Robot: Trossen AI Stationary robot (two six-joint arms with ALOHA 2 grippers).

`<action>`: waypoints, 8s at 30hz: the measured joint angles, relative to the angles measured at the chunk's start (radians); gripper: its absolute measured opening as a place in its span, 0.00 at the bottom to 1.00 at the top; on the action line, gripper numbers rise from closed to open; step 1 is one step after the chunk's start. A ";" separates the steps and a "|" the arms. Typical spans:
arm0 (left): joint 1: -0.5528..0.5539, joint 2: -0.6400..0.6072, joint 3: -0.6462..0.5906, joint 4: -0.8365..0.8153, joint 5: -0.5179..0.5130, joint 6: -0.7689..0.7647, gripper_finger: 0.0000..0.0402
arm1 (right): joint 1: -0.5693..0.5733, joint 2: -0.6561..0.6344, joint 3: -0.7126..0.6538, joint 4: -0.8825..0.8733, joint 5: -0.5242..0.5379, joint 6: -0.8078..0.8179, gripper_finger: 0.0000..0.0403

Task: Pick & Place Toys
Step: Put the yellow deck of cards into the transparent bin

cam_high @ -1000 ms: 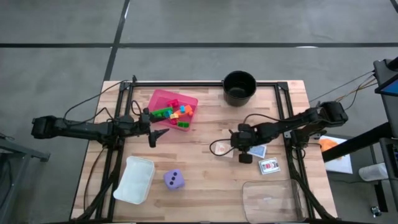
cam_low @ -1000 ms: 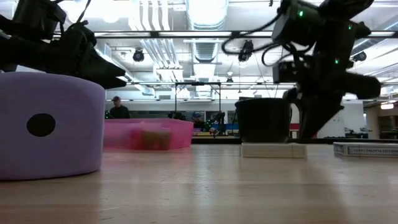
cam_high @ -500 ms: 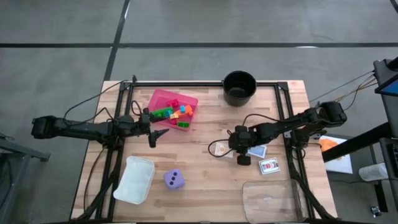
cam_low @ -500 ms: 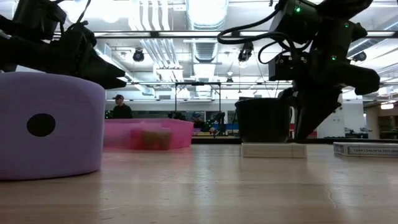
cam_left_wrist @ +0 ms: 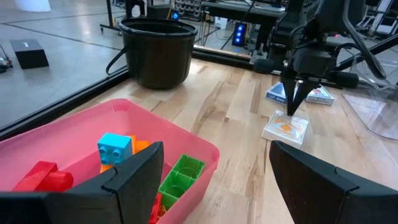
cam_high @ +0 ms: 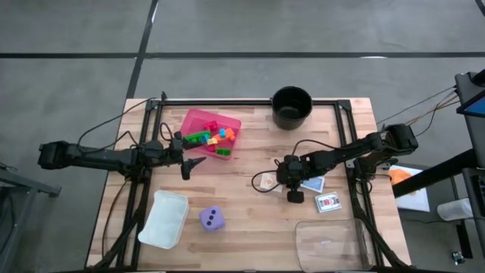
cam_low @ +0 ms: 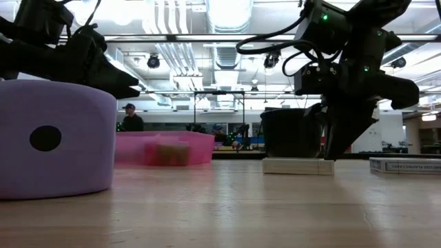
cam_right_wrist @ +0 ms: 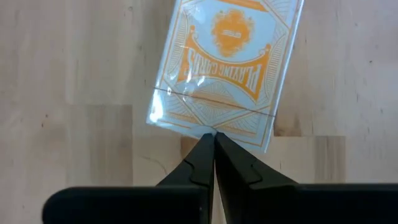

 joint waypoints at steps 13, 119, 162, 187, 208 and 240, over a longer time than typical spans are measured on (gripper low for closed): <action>0.000 0.000 0.000 -0.006 0.000 0.000 0.73 | 0.001 0.005 -0.007 -0.034 -0.047 0.018 0.04; 0.000 0.000 0.000 -0.008 0.000 0.000 0.73 | 0.070 0.042 0.013 0.251 0.072 -0.093 0.04; 0.000 0.000 0.000 -0.005 0.000 -0.001 0.73 | 0.073 0.100 0.017 0.157 0.021 -0.002 0.04; -0.027 0.250 0.161 -0.022 0.159 -0.250 0.73 | 0.075 0.100 0.018 0.143 0.020 0.043 0.04; -0.058 0.669 0.456 -0.072 0.298 -0.322 0.73 | 0.093 0.098 0.021 0.051 -0.007 0.104 0.04; -0.089 1.040 0.762 -0.228 0.524 -0.338 0.73 | 0.094 0.029 0.024 -0.029 0.022 0.125 0.04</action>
